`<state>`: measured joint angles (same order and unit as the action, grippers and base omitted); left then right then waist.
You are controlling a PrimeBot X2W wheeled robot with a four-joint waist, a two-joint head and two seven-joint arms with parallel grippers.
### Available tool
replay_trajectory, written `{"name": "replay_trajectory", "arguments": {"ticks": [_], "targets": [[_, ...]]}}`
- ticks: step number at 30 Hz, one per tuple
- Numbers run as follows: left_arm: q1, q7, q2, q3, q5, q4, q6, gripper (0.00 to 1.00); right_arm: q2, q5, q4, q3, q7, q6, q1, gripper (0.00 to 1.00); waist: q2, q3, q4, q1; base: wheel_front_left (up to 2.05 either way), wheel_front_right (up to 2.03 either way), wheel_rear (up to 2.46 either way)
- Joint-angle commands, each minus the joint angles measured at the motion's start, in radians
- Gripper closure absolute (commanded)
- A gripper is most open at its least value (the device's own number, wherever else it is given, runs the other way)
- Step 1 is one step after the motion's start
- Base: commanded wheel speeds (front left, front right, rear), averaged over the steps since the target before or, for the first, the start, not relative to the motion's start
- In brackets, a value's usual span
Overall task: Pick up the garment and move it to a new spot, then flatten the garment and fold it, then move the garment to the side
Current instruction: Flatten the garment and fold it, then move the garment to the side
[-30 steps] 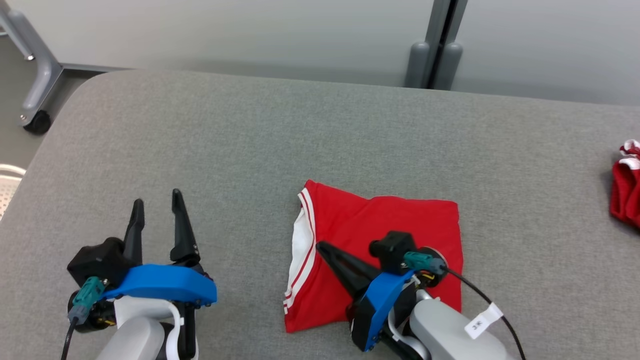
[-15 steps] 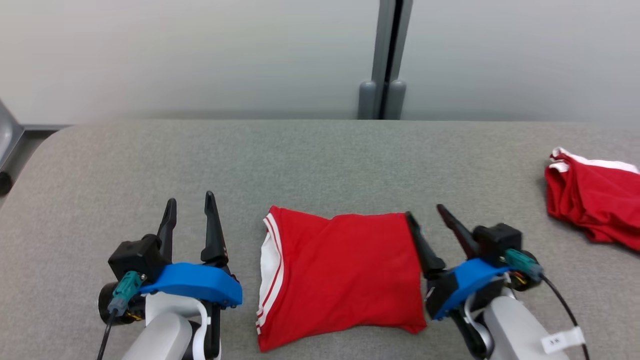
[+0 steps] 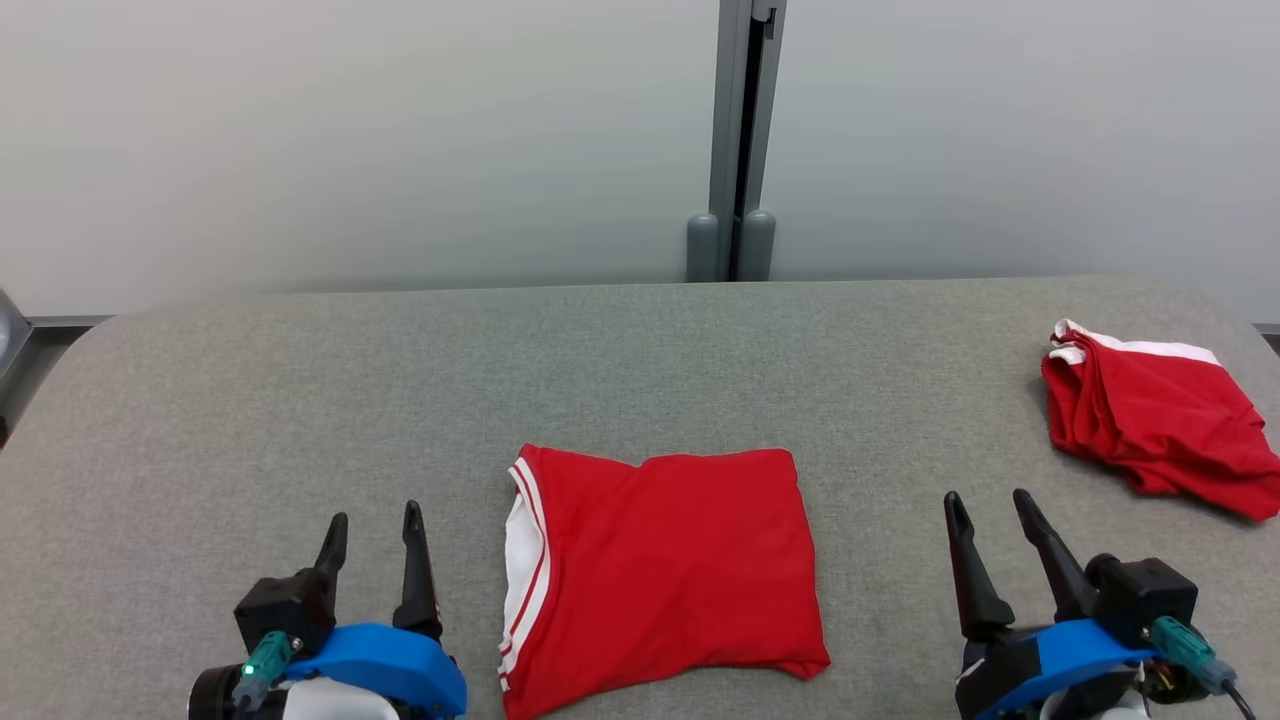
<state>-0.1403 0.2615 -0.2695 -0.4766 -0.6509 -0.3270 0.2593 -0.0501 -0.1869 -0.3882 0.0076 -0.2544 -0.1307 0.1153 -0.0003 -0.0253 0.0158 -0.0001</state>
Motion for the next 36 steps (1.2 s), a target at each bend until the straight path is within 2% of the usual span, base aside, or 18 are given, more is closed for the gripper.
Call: {"name": "replay_trajectory", "arguments": {"ticks": [1,11,36], "targets": [[0.011,-0.004,-0.009,-0.013,0.011,-0.01,-0.007,0.0,-0.001,-0.026,0.026,-0.001,0.015,0.0,-0.033,0.0,0.0003,-0.003,-0.004,0.0001,0.0,0.0,0.0],[0.02,-0.027,-0.034,-0.007,-0.008,-0.019,-0.01,0.0,-0.002,-0.033,0.054,-0.008,0.045,0.0,-0.052,0.0,0.0003,-0.007,-0.006,0.0001,0.0,0.0,0.0],[0.013,-0.027,-0.029,-0.013,-0.022,0.005,0.007,0.0,-0.002,-0.011,0.032,-0.009,0.097,0.0,-0.031,0.0,0.0003,-0.001,0.008,0.0001,0.0,0.0,0.0]]}}
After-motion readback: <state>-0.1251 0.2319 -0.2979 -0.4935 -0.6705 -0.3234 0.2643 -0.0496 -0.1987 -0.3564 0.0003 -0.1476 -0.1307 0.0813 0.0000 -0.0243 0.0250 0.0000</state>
